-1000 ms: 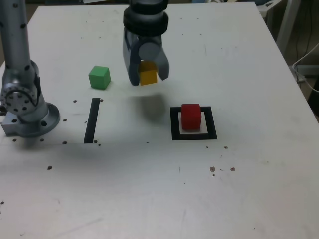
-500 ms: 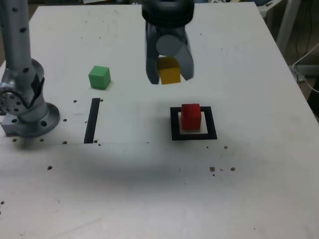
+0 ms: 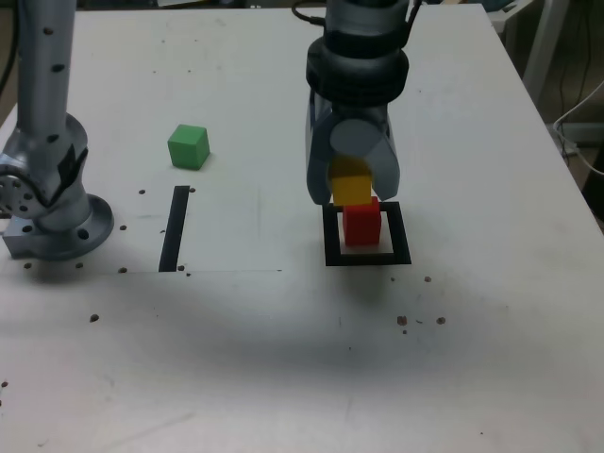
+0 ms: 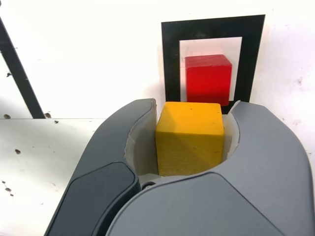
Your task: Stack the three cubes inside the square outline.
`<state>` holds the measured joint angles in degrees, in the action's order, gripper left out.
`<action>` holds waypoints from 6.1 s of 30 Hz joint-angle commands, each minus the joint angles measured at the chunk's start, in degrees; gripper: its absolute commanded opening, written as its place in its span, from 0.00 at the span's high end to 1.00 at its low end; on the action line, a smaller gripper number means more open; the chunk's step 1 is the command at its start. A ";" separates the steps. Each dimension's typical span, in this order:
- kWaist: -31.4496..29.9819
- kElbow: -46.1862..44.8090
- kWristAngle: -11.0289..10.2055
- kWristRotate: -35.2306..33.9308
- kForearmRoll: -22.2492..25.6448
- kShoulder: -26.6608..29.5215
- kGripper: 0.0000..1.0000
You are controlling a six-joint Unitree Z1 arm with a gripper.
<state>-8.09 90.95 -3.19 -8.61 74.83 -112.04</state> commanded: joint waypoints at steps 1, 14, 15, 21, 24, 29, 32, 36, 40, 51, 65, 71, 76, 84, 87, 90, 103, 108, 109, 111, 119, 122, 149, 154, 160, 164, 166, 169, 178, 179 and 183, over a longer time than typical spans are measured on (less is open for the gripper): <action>-0.08 0.34 -0.30 -0.09 -0.19 -0.75 0.77; 0.28 1.22 -0.24 -0.09 -2.61 -4.05 0.75; 0.45 1.28 -0.28 -0.09 -2.59 -4.22 0.75; 2.01 0.92 -1.09 -0.04 -2.22 -4.78 0.75; 2.56 0.55 -1.35 0.01 -2.05 -4.86 0.75; 2.73 0.37 -1.08 0.17 -2.12 -5.05 0.75; 2.73 0.36 -0.80 0.38 -2.28 -5.18 0.75; 2.74 0.23 -0.65 0.52 -2.47 -5.29 0.73; 2.86 -0.19 -0.67 0.52 -2.57 -5.31 0.69; 3.28 -1.12 -0.51 0.82 -3.18 -5.85 0.54; 3.29 -1.21 0.71 1.88 -4.72 -5.63 0.24; 3.31 -1.51 0.29 1.91 -3.21 -5.24 0.01; 3.30 -1.64 -0.32 1.84 -2.51 -4.22 0.01; 3.30 -2.73 -1.45 2.32 -1.05 1.09 0.01; 3.35 -3.73 -1.44 3.09 -0.94 3.50 0.01; 3.91 -5.75 -1.28 4.33 -0.93 6.32 0.01; 13.39 -13.39 -0.19 25.47 2.32 14.47 0.01; 16.54 -17.18 -3.25 29.06 2.43 15.77 0.01; 17.13 -17.70 -4.04 29.68 2.43 16.14 0.01; 18.64 -18.89 -6.01 31.15 2.36 17.29 0.01; 25.30 -22.83 -10.96 38.27 1.75 20.77 0.01; 27.98 -23.15 -11.70 42.21 1.43 21.47 0.01; 40.45 -30.83 -14.15 48.59 -4.97 18.72 0.01; 41.14 -31.56 -14.56 48.57 -5.66 17.70 0.01; 41.66 -32.10 -14.99 48.51 -6.37 17.41 0.01; 41.66 -33.31 -14.94 48.49 -7.37 17.10 0.01; 41.66 -34.14 -14.90 48.42 -8.01 16.92 0.01; 41.64 -35.08 -14.76 48.35 -8.82 16.76 0.01; 40.74 -36.15 -14.36 48.33 -11.00 14.59 0.03; 40.50 -36.10 -14.21 48.33 -11.17 14.17 0.03; 39.91 -36.22 -13.25 48.33 -12.41 12.93 0.04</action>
<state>31.95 54.72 -16.67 39.79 62.73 -98.64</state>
